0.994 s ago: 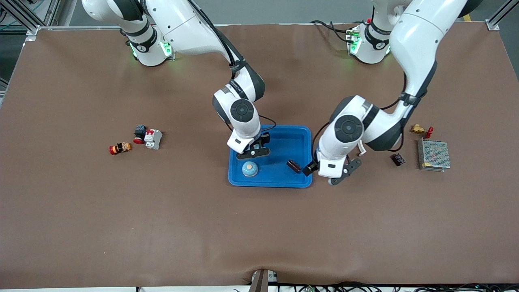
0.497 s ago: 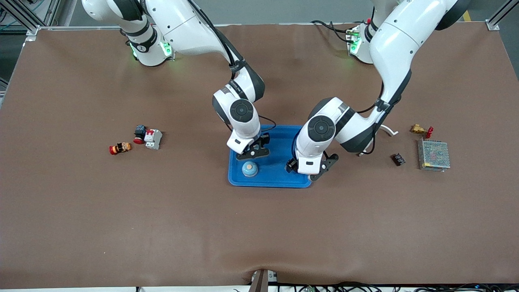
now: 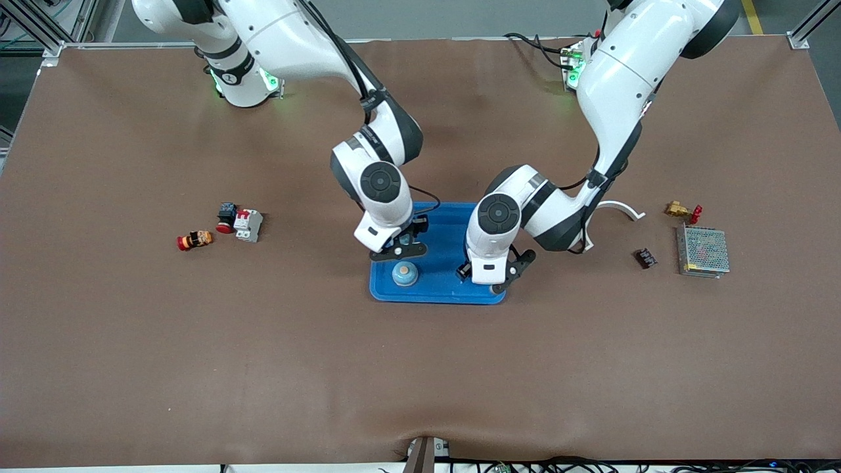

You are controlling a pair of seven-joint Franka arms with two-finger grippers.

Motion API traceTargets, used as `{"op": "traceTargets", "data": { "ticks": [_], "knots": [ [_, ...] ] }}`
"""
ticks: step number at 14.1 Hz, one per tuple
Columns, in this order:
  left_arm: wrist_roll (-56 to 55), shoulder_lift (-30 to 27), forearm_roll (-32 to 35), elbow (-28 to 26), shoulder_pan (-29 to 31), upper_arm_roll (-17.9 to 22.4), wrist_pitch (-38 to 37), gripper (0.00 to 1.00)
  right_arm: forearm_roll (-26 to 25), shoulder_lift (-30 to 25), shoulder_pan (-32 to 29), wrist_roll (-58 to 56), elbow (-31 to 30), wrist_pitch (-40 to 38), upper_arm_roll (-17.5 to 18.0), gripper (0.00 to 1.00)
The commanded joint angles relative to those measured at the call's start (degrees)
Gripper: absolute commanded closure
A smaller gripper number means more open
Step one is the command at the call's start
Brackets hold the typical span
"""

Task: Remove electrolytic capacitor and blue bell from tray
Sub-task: 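Carry the bell with the right gripper while the left gripper lifts the capacitor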

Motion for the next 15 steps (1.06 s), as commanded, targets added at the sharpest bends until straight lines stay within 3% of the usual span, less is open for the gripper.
{"op": "traceTargets", "data": {
  "ticks": [1, 6, 8, 13, 15],
  "knots": [
    [-1.50, 1.75, 0.67, 1.85, -0.74, 0.60, 1.06, 0.22, -0.50, -5.61, -5.99, -7.01, -1.17, -6.58, 1.13, 0.48],
    [-2.12, 2.55, 0.58, 1.85, -0.83, 0.69, 1.51, 0.32, -0.50, -8.61, -18.72, -26.85, 0.58, -14.85, 1.04, 0.48],
    [-2.12, 2.72, 0.67, 1.85, -0.83, 0.69, 2.12, 0.45, -0.58, -8.44, -23.65, -35.90, 1.99, -16.62, 0.95, 0.48],
    [-1.50, 2.81, 0.76, 1.85, -0.74, 0.69, 2.38, 0.96, -0.94, -7.13, -33.32, -53.14, 2.08, -16.01, 0.86, 0.48],
    [-1.24, 1.85, 1.20, 3.34, -0.57, 0.69, 1.95, 1.00, -1.20, -5.46, -35.62, -59.12, 2.26, -15.48, 0.86, 0.49]
  ]
}}
